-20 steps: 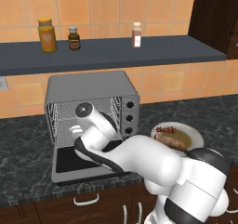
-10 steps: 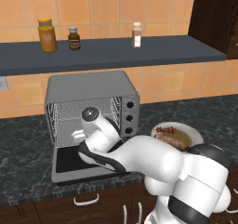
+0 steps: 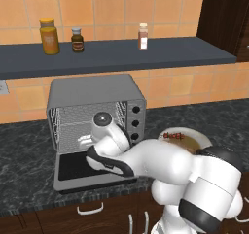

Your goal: Pick up the kebab skewer and baguette bread, and place them inside the toaster oven. Close the toaster oven door and start by setting the timer.

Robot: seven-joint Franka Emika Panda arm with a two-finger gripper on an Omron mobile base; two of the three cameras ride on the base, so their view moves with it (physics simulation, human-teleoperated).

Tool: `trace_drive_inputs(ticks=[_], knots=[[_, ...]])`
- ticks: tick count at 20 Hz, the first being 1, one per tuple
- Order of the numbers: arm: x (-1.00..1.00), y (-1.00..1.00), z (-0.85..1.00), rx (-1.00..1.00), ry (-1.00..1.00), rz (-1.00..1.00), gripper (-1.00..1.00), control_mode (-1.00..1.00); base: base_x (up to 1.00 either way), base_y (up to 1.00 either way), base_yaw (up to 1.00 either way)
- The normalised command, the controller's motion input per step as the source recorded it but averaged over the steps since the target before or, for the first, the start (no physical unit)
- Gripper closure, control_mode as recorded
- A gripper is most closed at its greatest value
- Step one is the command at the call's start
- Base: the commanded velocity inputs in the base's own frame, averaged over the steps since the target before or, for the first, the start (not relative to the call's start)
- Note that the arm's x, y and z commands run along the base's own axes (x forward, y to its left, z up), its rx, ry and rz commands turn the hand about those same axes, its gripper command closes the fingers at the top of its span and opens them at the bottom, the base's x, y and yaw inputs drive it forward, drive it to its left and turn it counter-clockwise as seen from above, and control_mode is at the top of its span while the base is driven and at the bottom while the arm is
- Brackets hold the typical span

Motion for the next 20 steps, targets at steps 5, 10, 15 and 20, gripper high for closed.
trace_drive_inputs(ticks=[5,10,15,20], knots=[[0.38,0.00,-0.06,0.05,0.00,0.00,-1.00,-1.00,0.00,0.00,0.00],[-0.04,0.00,-0.34,0.03,0.03,0.02,-1.00,-1.00,0.00,0.00,0.00],[-0.17,0.00,-0.21,0.02,0.01,0.02,-1.00,-1.00,0.00,0.00,0.00],[-0.12,0.00,-0.16,0.03,0.01,0.02,-1.00,-1.00,0.00,0.00,0.00]])
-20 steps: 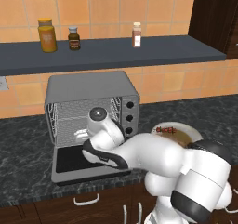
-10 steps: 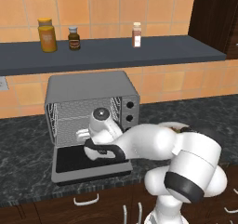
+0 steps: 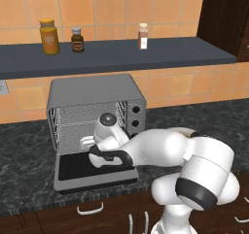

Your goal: Pick up the kebab skewer and baguette bread, and place them inside the toaster oven. Close the toaster oven door and start by setting the timer.

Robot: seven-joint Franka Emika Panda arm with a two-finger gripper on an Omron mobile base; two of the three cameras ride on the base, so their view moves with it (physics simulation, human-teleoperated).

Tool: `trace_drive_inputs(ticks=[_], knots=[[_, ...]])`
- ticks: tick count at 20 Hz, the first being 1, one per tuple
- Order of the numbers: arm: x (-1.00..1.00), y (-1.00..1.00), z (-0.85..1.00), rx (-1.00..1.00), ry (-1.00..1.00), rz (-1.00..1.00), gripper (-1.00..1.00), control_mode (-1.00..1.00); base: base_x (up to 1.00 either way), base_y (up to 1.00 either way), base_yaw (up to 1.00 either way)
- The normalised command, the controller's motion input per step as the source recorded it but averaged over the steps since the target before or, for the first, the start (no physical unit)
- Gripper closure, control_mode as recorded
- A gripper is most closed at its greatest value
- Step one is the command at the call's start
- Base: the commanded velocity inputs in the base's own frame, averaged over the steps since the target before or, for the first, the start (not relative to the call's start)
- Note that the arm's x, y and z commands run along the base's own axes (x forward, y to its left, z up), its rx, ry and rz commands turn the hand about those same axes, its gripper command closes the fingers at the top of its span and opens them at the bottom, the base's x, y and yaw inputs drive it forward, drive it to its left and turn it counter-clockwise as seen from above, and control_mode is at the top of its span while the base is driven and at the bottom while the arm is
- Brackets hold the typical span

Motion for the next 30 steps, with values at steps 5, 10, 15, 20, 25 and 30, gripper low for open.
trace_drive_inputs(ticks=[5,10,15,20,25,30], knots=[[-0.35,0.00,-0.54,0.02,0.06,0.02,-1.00,-1.00,0.00,0.00,0.00],[-0.55,0.00,-0.72,0.00,0.04,0.03,-1.00,-1.00,0.00,0.00,0.00],[-0.69,0.00,-0.78,0.01,0.00,0.01,-1.00,-1.00,0.00,0.00,0.00],[-0.73,0.00,-0.74,0.07,0.05,0.00,-1.00,-1.00,0.00,0.00,0.00],[-0.82,0.00,-0.72,0.11,0.07,0.02,-1.00,-1.00,0.00,0.00,0.00],[-1.00,0.00,-0.62,0.06,0.01,0.02,-1.00,-1.00,0.00,0.00,0.00]])
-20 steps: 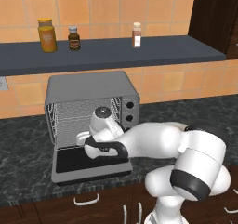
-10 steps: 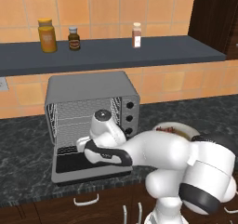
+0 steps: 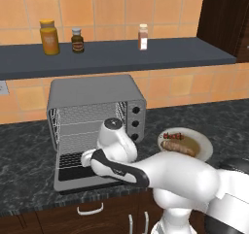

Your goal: Pick up the kebab skewer and baguette bread, and place them inside the toaster oven. Close the toaster oven door and start by setting the timer.

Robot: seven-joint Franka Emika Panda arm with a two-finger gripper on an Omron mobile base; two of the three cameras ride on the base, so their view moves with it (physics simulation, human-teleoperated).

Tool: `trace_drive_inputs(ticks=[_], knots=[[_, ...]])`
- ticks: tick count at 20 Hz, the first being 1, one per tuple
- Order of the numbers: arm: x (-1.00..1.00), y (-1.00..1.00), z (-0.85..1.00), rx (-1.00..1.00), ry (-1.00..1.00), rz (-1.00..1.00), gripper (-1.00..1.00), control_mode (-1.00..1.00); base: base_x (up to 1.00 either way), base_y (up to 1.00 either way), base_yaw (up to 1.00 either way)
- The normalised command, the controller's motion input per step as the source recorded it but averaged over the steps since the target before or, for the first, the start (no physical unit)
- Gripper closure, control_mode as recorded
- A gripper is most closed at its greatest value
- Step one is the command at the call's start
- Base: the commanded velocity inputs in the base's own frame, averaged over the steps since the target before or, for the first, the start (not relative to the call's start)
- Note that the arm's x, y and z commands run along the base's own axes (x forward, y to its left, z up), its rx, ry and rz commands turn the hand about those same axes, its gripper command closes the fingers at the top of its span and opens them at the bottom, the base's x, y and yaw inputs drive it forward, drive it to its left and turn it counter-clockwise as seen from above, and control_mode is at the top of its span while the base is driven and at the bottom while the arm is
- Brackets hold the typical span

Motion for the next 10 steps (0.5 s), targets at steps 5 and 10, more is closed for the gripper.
trace_drive_inputs(ticks=[5,10], knots=[[-0.79,-0.13,-0.13,0.03,-0.01,0.02,-1.00,-1.00,0.00,0.00,0.00],[-0.40,-0.64,0.81,0.01,-0.05,0.00,-1.00,-1.00,0.00,0.00,0.00]])
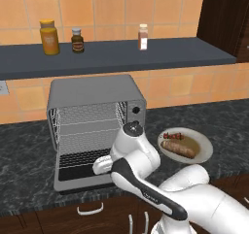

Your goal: Pick up the kebab skewer and baguette bread, and place them inside the toaster oven. Close the toaster oven door and start by setting the timer.

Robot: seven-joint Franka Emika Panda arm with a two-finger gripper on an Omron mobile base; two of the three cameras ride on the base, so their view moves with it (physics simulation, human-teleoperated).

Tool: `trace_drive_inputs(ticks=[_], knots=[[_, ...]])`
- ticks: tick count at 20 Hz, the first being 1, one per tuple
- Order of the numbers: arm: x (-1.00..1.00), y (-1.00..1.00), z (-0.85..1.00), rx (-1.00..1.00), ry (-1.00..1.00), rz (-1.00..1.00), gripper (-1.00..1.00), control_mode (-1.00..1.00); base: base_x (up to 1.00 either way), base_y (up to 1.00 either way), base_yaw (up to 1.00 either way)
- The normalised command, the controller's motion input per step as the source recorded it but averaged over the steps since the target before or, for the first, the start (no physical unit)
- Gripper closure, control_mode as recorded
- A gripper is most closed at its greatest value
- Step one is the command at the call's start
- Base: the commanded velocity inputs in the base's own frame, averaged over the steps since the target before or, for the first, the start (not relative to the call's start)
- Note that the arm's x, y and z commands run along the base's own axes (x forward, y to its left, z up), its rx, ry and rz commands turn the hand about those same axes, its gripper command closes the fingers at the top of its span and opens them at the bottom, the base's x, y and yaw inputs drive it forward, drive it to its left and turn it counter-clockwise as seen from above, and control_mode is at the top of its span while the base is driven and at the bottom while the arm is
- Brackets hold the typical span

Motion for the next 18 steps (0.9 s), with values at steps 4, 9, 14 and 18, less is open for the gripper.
trace_drive_inputs(ticks=[4,9,14,18], knots=[[-0.13,-1.00,0.59,0.00,-0.02,0.00,-1.00,-1.00,0.00,0.00,0.00],[0.11,-1.00,0.26,-0.01,0.00,-0.07,-1.00,-1.00,0.00,0.00,0.00],[0.11,-1.00,0.00,-0.09,0.00,-0.09,-1.00,-1.00,0.00,0.00,0.00],[0.01,-1.00,-0.07,-0.18,0.00,-0.04,-1.00,-1.00,0.00,0.00,0.00]])
